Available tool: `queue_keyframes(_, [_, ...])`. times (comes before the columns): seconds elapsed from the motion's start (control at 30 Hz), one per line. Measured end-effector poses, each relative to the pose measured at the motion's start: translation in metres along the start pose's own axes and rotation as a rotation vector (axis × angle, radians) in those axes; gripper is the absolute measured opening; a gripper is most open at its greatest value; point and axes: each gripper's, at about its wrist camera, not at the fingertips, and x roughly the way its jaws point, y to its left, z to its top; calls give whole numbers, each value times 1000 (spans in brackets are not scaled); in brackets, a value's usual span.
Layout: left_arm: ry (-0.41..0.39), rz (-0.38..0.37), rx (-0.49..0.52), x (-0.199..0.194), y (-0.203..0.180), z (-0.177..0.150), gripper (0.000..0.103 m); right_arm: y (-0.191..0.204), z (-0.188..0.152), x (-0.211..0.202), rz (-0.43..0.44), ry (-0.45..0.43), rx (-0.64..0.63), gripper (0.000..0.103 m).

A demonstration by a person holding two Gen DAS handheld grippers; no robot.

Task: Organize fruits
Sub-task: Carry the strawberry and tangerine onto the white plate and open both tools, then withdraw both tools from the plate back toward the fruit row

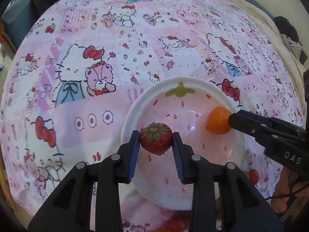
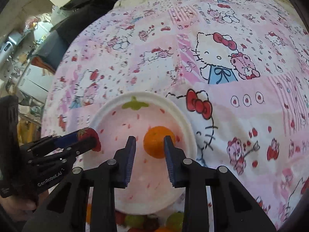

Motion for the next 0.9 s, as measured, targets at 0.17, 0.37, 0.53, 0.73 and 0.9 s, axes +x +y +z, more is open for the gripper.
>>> queue_keyframes(0.17, [1, -24, -30, 7, 5, 4, 30, -17, 4, -6, 37, -11, 79, 32])
queue_keyframes(0.37, [11, -41, -28, 11, 4, 3, 40, -21, 8, -13, 64, -25, 118, 38])
queue_keyframes(0.53, [-50, -41, -10, 3, -2, -3, 80, -5, 5, -20, 32, -51, 55, 67])
queue_keyframes(0.73, [-84, -44, -2, -8, -5, -3, 81, 3, 3, -31, 13, -73, 10, 71])
queue_keyframes(0.9, [-151, 8, -2, -28, -2, -4, 80, 3, -4, -48, 7, -101, 16, 76])
